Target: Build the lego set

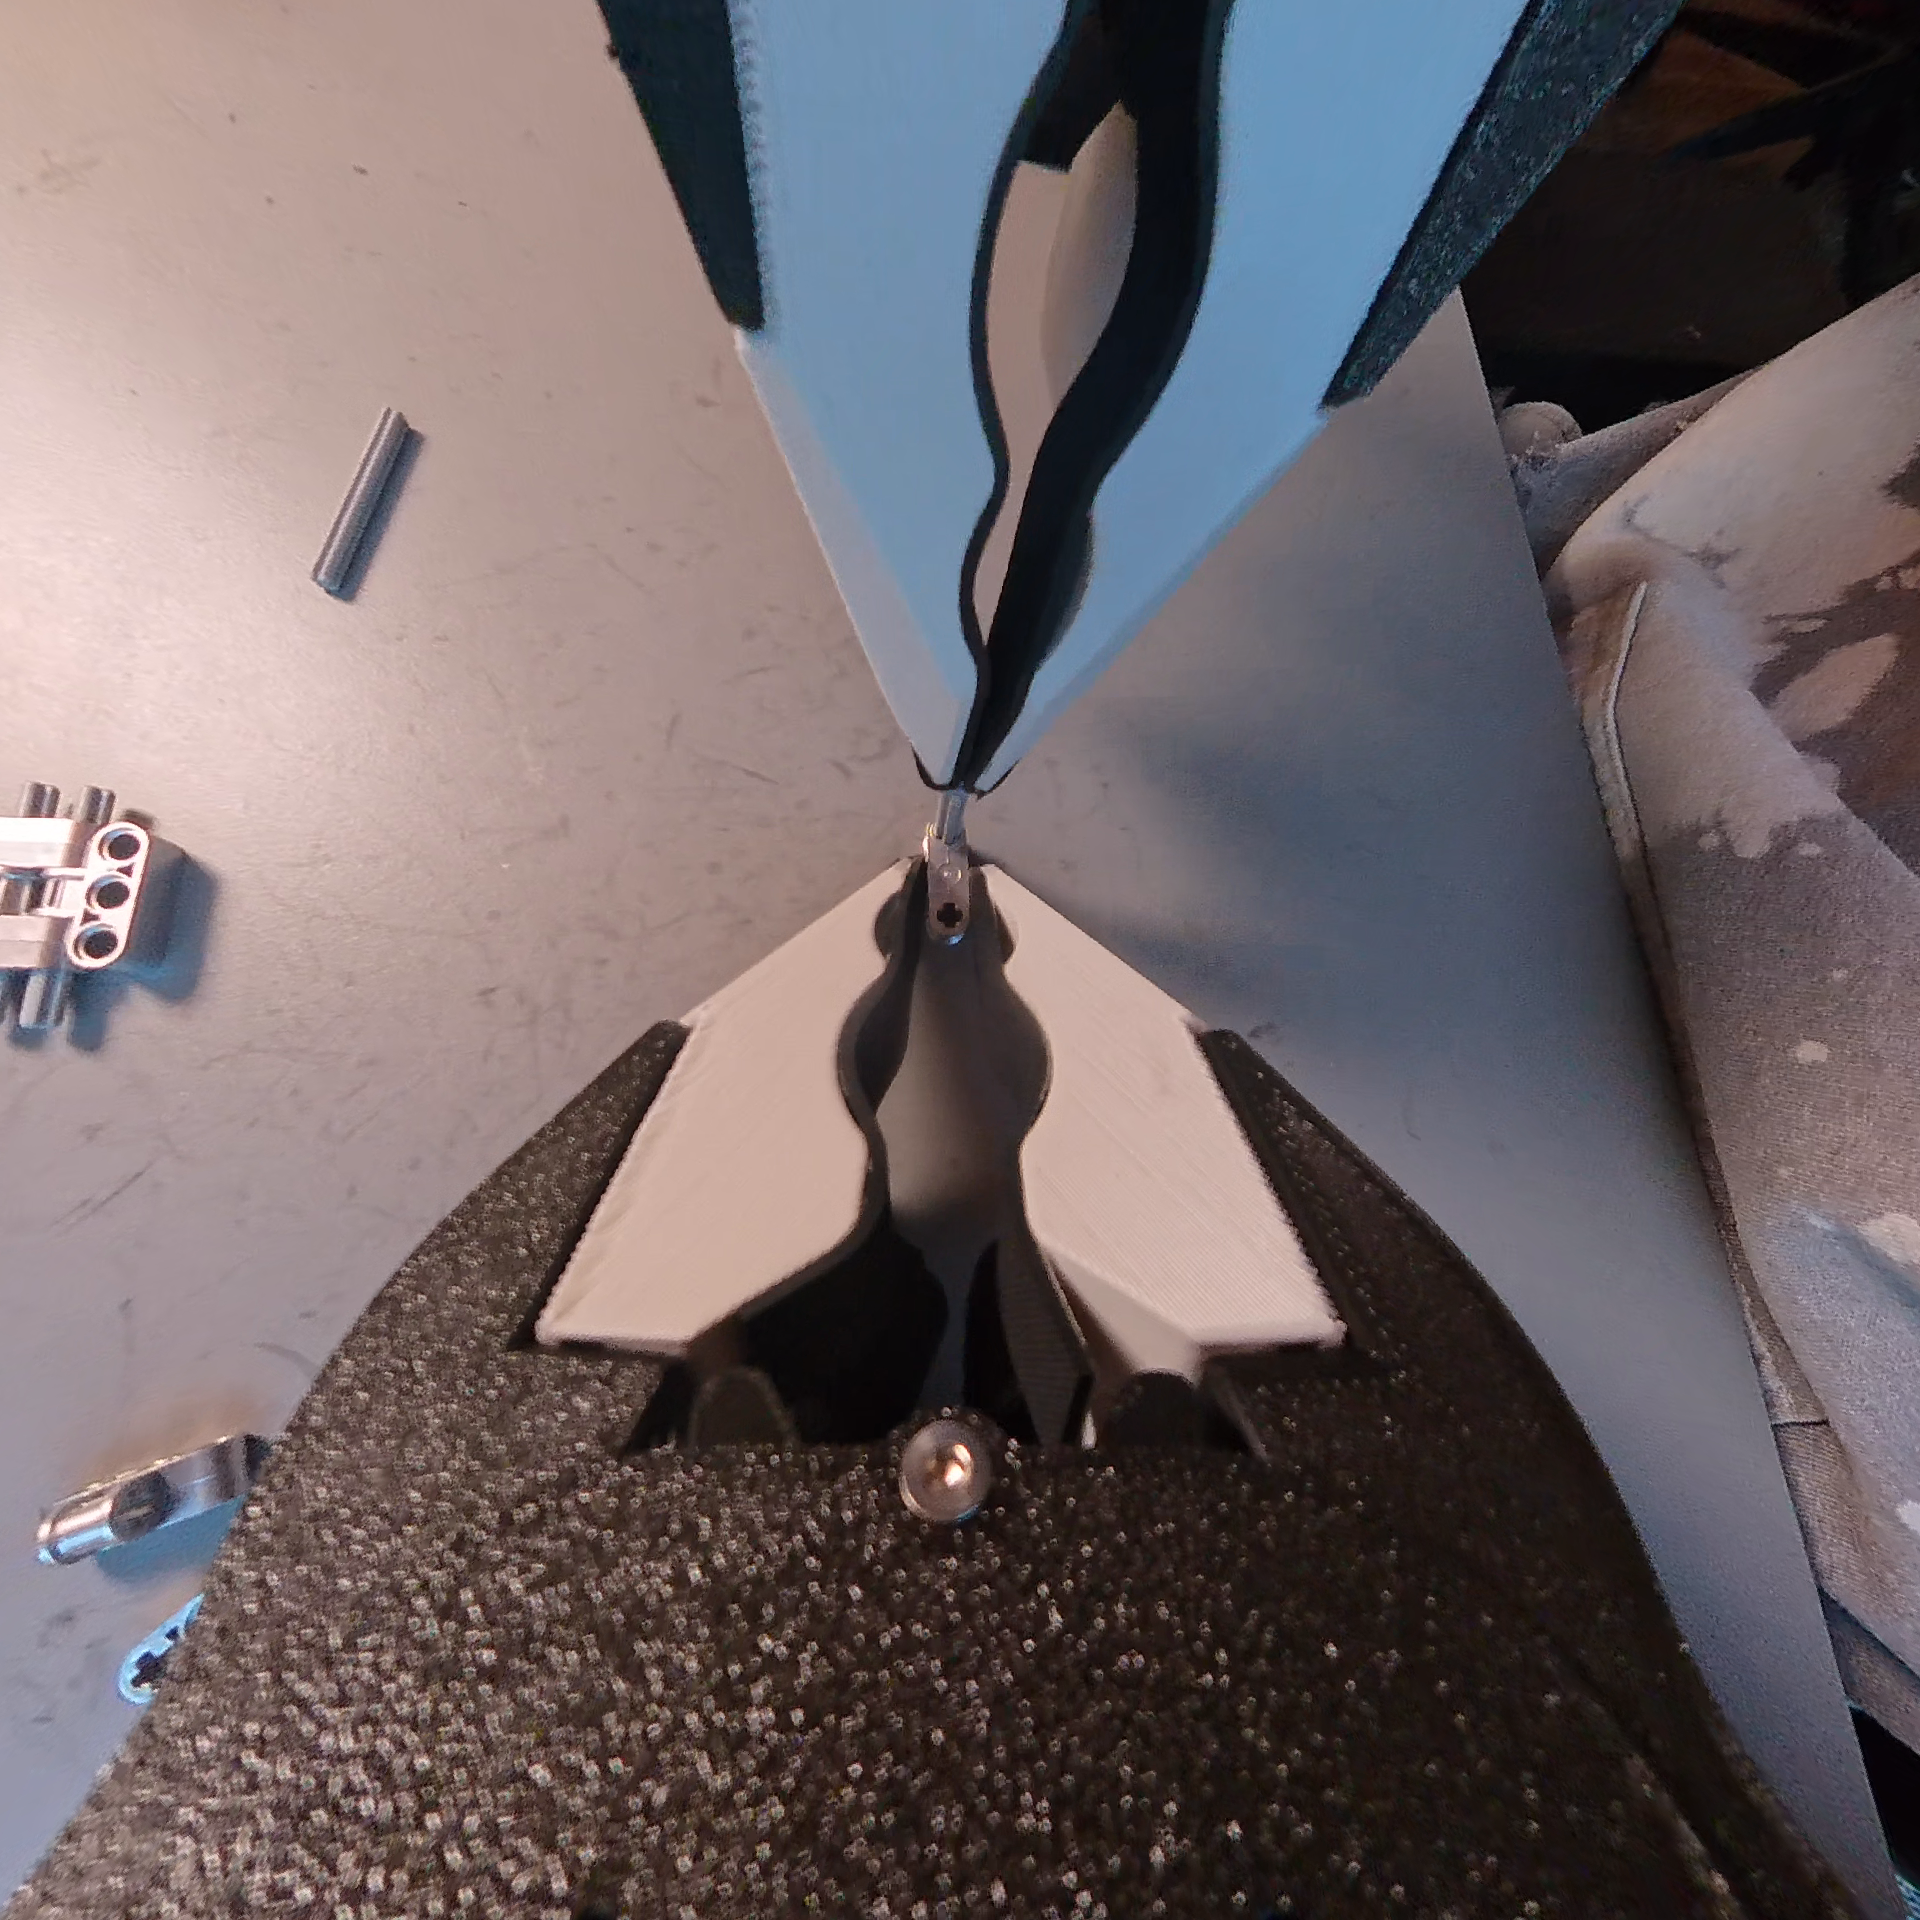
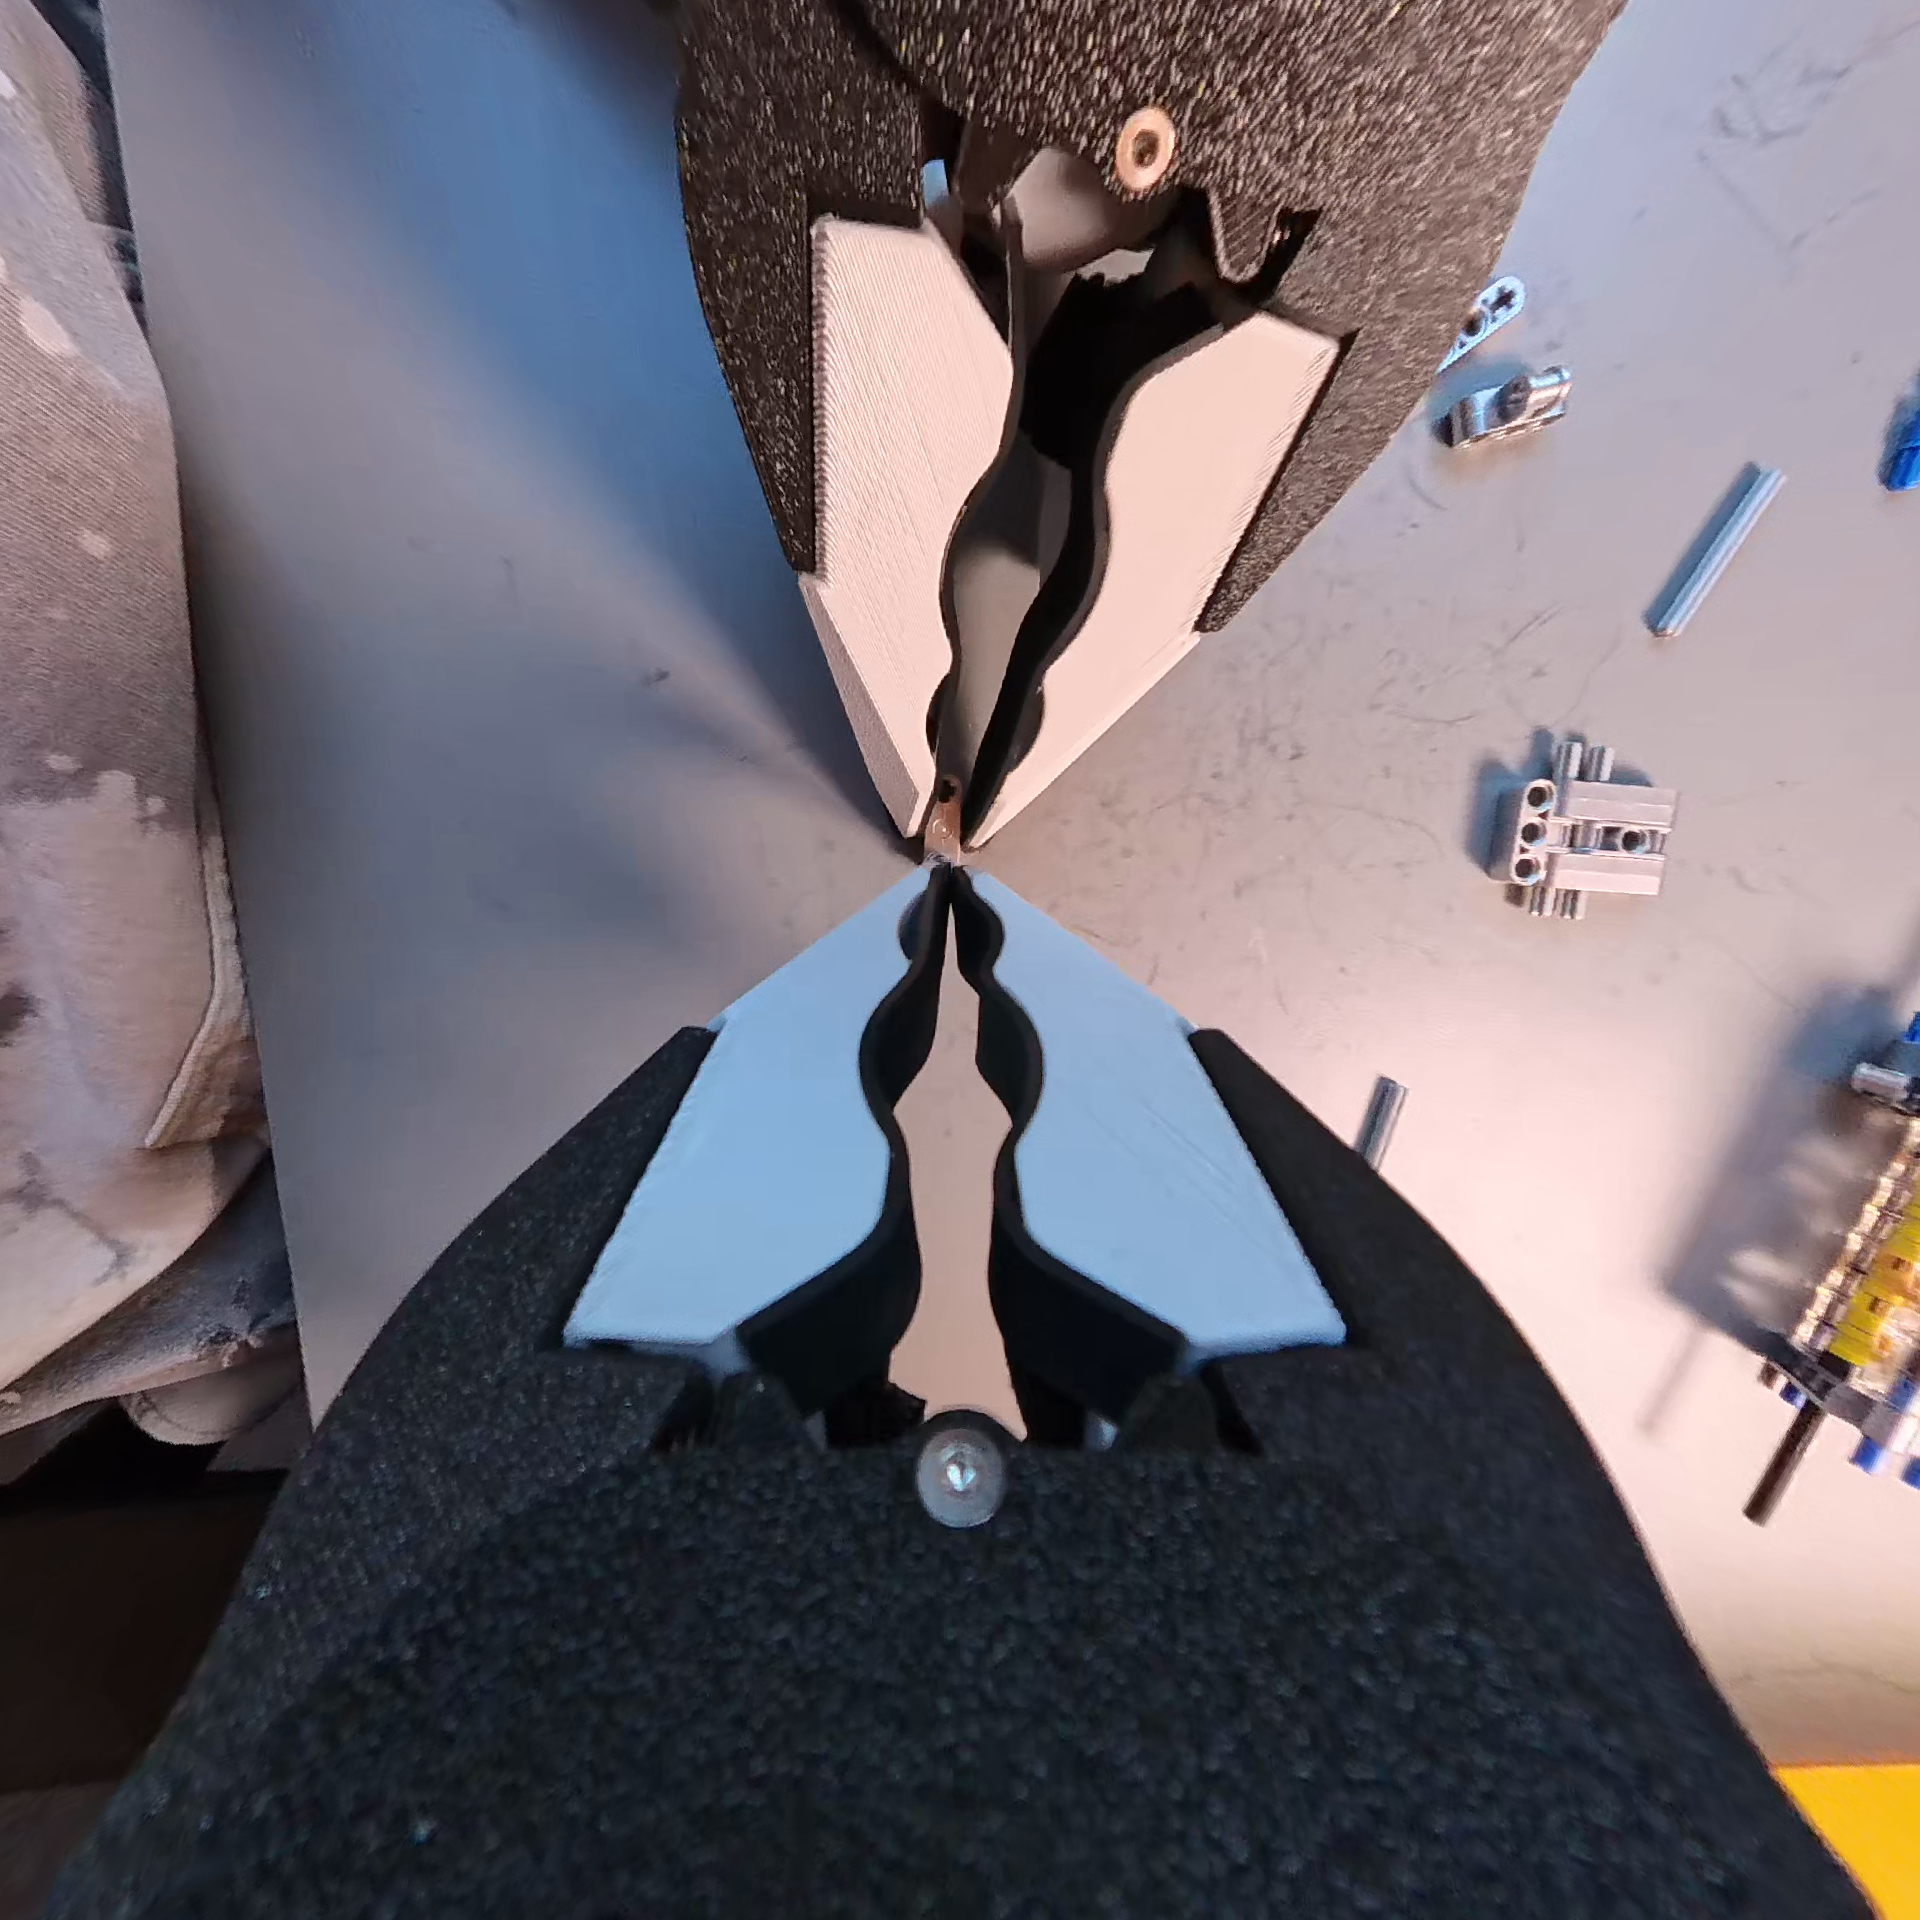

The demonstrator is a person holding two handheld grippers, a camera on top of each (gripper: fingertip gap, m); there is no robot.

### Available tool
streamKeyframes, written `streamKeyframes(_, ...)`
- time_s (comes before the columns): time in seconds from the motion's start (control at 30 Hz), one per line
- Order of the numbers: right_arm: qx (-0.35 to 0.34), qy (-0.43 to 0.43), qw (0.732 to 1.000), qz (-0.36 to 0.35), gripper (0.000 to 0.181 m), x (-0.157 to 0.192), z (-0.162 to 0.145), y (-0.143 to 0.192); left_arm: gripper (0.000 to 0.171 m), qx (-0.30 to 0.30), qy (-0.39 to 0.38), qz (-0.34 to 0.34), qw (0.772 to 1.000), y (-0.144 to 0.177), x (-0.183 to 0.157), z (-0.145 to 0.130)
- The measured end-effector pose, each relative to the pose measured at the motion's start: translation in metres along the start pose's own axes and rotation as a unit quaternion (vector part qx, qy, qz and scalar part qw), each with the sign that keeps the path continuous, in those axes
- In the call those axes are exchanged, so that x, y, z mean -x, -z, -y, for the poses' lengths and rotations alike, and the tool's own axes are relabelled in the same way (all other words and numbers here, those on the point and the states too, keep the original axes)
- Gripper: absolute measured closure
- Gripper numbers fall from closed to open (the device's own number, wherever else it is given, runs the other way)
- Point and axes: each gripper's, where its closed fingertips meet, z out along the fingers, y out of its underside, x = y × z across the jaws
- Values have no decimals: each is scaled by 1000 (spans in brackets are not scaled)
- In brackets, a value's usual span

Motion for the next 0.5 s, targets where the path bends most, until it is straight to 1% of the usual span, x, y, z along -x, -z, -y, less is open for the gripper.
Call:
streamKeyframes(0.27,12,10,1000,-4,181,0,-1,-1,165,1,0,1,1000,0,0,0)
streamKeyframes(0.4,3,7,1000,-5,181,-1,3,1,165,2,-1,2,1000,0,0,0)
streamKeyframes(0.5,9,9,1000,-3,181,-1,2,0,165,3,-1,2,1000,0,0,0)
